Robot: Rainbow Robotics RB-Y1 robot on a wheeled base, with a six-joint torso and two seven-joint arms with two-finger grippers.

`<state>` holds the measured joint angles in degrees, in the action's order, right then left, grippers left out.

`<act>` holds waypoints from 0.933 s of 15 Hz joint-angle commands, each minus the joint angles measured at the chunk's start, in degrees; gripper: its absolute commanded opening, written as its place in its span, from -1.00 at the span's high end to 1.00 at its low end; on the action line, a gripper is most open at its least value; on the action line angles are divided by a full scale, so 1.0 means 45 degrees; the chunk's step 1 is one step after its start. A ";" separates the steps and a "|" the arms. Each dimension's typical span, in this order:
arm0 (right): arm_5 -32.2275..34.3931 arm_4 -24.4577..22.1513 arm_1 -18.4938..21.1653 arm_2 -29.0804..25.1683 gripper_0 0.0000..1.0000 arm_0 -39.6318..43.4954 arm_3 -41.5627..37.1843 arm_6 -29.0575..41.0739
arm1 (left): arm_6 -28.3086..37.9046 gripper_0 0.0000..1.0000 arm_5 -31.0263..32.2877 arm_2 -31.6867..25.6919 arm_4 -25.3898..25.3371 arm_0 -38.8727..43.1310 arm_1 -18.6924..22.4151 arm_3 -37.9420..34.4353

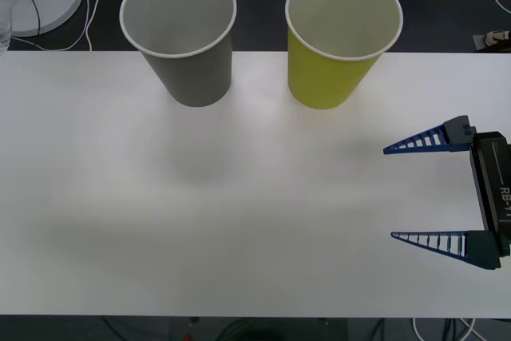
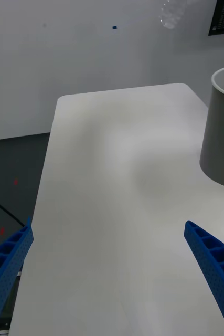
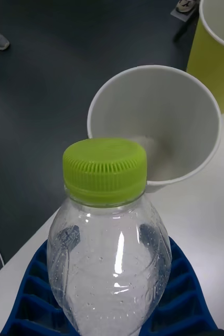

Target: Put the can into the green bin and the plastic bottle into the gray bin

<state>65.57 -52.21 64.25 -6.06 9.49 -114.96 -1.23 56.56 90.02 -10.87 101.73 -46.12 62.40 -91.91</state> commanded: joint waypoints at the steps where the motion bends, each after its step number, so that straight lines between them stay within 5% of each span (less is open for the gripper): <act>1: 0.0000 0.0000 0.0000 0.0000 -1.00 0.0000 0.0000 0.0000 | -0.0342 1.00 -0.0005 0.1458 0.0304 -0.1723 -0.0001 0.1147; 7: 0.0000 0.0000 0.0000 0.0000 -1.00 0.0000 0.0000 0.0000 | -0.1514 1.00 -0.0005 0.3880 0.0636 -0.4829 -0.0821 0.4155; 14: 0.0000 0.0000 0.0000 0.0000 -1.00 0.0000 0.0000 0.0000 | -0.1983 1.00 -0.0005 0.4290 0.2687 -0.7075 -0.3028 0.6381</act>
<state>65.57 -52.21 64.25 -6.06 9.49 -114.96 -1.23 47.93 90.02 8.44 112.20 -76.63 50.23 -64.29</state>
